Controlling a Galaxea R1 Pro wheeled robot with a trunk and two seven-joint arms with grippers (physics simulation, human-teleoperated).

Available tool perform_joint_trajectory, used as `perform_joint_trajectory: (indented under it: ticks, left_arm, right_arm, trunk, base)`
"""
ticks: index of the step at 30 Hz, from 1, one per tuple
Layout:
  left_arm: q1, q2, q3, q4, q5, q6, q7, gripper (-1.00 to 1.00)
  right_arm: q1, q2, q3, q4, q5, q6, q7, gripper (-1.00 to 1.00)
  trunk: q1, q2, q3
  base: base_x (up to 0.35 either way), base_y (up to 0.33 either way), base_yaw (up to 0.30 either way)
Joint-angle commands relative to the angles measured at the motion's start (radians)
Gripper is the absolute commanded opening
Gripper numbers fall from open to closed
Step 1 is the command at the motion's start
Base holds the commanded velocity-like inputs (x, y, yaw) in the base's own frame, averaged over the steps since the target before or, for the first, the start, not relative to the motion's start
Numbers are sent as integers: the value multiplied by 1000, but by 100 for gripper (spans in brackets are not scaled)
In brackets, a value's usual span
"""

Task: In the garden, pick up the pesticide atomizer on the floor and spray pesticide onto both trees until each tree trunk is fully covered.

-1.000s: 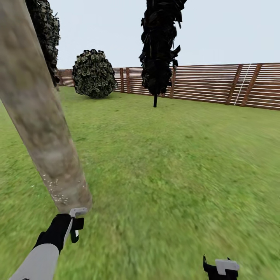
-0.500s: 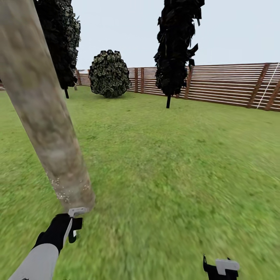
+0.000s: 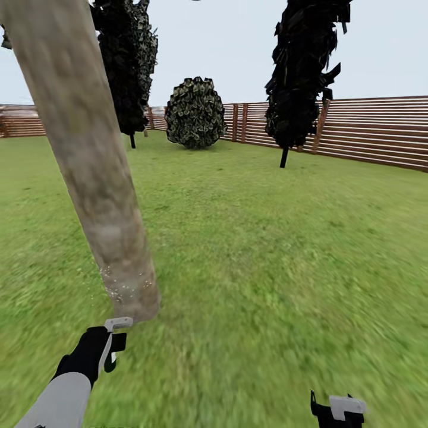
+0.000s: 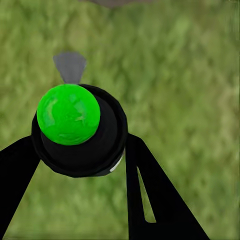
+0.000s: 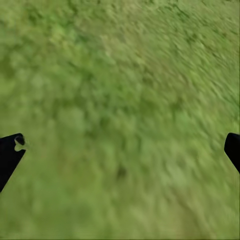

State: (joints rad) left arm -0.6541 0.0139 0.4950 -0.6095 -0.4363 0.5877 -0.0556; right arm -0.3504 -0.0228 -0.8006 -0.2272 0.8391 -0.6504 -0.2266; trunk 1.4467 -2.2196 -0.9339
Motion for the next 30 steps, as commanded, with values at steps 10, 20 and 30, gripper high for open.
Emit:
perform_joint_trajectory:
  ticks: [10, 20, 30]
  left_arm:
    - [-1, -3, 4, -1, -10, 3, -6, -100]
    - [-1, -3, 4, -1, -10, 3, -6, -100]
    - [-1, -3, 5, -3, -10, 3, -6, -100]
  right_arm:
    - [-1, 0, -5, 2, 11, -3, -7, 100]
    - [-1, 0, -5, 2, 11, -3, -7, 100]
    - [-1, 0, -5, 2, 11, -3, -7, 100]
  trunk:
    - [0, 0, -1]
    - [0, 0, -1]
    - [0, 0, -1]
  base:
    - [174, -209, 154]
    - [14, -270, 0]
    - [113, -270, 236]
